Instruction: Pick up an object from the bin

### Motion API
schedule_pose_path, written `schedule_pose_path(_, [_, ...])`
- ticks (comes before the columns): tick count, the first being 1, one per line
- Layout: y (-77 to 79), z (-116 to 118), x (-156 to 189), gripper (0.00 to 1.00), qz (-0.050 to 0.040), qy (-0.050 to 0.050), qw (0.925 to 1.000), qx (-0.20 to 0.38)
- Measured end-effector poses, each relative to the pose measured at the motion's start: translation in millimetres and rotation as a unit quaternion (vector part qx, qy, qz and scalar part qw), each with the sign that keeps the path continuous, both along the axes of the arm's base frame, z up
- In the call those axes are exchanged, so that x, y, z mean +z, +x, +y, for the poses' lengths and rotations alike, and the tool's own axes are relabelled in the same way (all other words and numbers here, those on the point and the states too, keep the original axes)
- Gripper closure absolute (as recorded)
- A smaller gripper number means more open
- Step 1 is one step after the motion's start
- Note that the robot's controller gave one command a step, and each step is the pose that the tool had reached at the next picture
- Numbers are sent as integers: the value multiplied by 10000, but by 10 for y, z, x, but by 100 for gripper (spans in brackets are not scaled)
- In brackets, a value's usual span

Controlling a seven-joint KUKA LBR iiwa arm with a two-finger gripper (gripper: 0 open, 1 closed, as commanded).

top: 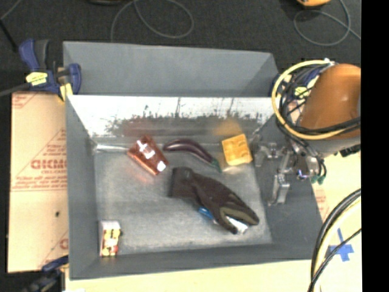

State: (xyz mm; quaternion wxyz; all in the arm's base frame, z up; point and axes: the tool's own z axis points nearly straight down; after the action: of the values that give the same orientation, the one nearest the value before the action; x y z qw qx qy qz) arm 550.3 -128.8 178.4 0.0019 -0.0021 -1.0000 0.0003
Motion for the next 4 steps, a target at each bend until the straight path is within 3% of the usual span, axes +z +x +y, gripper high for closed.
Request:
schedule_pose_path(1, [14,5,46,0,-37,-7,10000,15])
schedule_pose_path(2, [-148,47,-346,0,-60,-13,9995,314])
schedule_pose_path(3, [-408,240,-980,100,-52,-14,9972,743])
schedule_pose_path(4, [-408,241,-980,100,-52,-15,9972,747])
